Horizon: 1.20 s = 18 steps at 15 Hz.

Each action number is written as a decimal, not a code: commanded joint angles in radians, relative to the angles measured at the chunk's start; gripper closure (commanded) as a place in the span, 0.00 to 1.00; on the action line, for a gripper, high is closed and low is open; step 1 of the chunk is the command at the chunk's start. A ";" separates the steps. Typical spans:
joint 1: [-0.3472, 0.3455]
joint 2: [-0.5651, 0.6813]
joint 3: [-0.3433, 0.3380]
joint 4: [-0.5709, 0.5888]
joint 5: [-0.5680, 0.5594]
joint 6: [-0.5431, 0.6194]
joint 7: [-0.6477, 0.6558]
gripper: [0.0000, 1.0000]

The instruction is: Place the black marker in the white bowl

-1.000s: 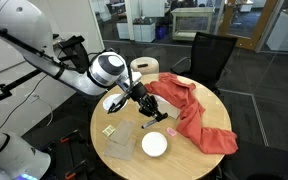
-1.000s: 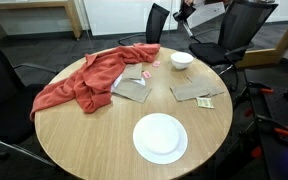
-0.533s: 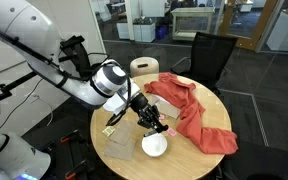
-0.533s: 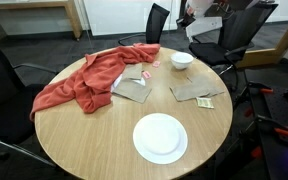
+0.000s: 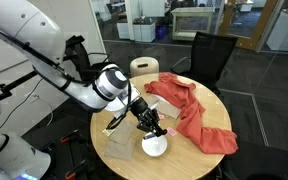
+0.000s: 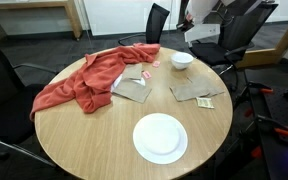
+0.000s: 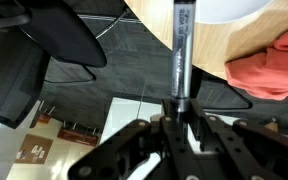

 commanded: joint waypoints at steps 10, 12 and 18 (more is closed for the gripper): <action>-0.032 0.094 0.039 0.076 -0.121 -0.028 0.288 0.95; -0.034 0.123 0.044 0.099 -0.119 -0.031 0.310 0.95; -0.044 0.200 0.056 0.157 -0.112 -0.035 0.329 0.95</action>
